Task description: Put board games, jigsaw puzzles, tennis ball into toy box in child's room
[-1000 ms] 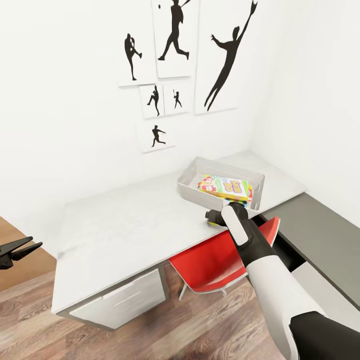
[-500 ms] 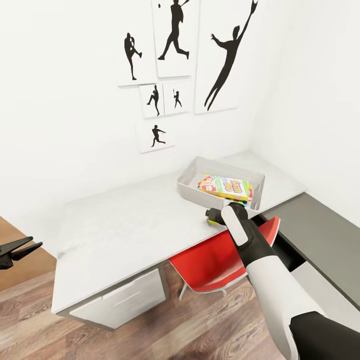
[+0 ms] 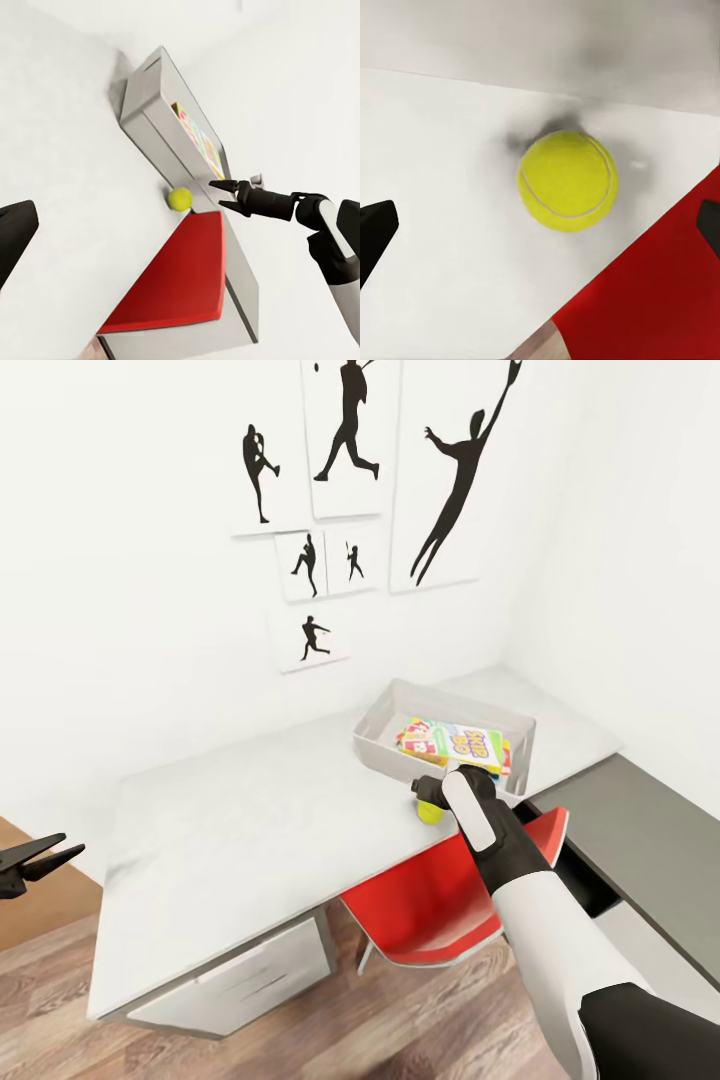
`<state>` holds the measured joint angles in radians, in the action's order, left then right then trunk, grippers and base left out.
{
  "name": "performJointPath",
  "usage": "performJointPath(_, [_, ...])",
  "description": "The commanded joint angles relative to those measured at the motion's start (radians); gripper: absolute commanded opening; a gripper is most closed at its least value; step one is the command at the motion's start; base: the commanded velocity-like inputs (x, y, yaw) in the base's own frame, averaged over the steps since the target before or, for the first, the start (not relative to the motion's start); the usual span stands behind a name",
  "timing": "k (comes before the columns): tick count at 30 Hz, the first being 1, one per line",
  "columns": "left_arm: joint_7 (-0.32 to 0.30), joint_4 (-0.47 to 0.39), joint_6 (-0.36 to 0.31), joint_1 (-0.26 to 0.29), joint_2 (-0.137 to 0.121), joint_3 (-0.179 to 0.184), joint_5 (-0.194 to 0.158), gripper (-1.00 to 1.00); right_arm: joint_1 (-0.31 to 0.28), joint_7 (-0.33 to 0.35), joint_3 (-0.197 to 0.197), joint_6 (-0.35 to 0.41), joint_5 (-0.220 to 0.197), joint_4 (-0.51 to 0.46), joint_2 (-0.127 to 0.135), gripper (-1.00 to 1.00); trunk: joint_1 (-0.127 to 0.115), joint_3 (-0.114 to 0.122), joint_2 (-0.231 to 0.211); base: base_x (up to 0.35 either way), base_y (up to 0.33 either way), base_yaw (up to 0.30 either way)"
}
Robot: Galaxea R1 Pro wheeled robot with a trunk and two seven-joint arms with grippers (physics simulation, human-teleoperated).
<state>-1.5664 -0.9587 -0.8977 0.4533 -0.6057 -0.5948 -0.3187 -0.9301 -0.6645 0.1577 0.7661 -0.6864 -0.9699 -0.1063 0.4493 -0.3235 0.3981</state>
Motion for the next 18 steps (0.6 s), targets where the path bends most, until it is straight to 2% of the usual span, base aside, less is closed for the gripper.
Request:
performJointPath(1, [-0.004, 0.0, -0.011, 0.001, 0.0, 0.0, 0.001, 1.0, -0.001, -0.01, 0.002, 0.001, -0.01, -0.001, 0.0, 1.0, 0.001, -0.002, 0.002, 0.057, 0.0, 0.0])
performJointPath(18, [-0.004, 0.0, -0.01, 0.001, 0.0, 0.0, 0.001, 1.0, -0.001, -0.01, 0.0, 0.001, -0.011, 0.0, 0.0, 1.0, 0.001, -0.002, 0.002, 0.012, 0.0, 0.0])
